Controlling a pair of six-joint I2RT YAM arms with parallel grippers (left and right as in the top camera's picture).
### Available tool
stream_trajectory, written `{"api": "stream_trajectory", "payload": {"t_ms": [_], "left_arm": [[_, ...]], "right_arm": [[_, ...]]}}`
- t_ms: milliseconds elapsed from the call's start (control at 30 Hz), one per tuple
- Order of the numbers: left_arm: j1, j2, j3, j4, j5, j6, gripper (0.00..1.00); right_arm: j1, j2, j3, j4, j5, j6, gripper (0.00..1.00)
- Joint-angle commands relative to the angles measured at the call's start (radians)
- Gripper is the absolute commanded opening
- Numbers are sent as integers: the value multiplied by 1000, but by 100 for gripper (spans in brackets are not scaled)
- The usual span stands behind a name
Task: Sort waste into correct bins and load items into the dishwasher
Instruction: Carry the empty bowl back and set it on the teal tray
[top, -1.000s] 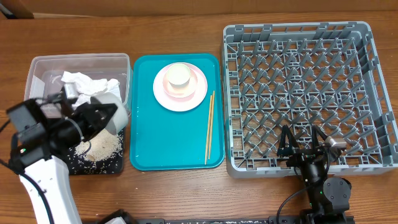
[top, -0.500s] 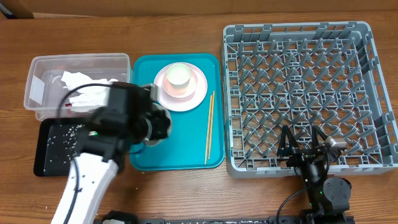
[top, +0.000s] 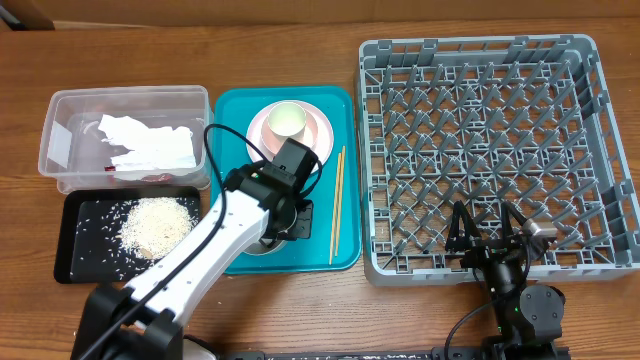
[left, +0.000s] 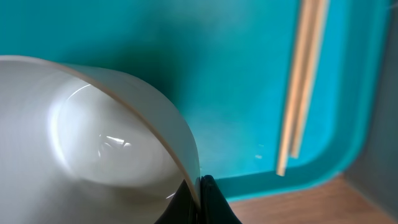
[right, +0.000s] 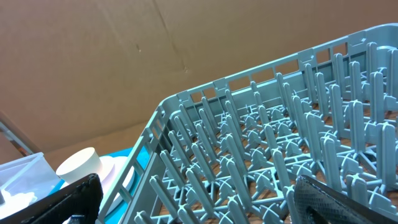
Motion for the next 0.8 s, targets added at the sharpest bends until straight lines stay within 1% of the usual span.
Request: {"api": "stream_trajectory", "payload": {"t_ms": [0,300,500,600,667,733,767], "left_arm": [[0,40,17,-3,-88,-29,4],[0,87,17,-2,-185,-48,4],[0,108,17,10,-187,-54,4],[0,109,17,14,-187,-54,6],[0,109,17,17,-187,-54,14],[0,109,17,17,-186,-54,29],[0,109,17,17,-185,-54,32]], "right_arm": [[-8,-7,-10,6,-5,-3,100],[-8,-7,-10,6,-5,-4,100],[-8,-7,-10,6,-5,-3,100],[-8,-7,-10,6,-5,-3,100],[-8,-7,-10,6,-5,-3,100],[-8,-7,-10,6,-5,-3,100],[-8,-7,-10,6,-5,-4,100]]}}
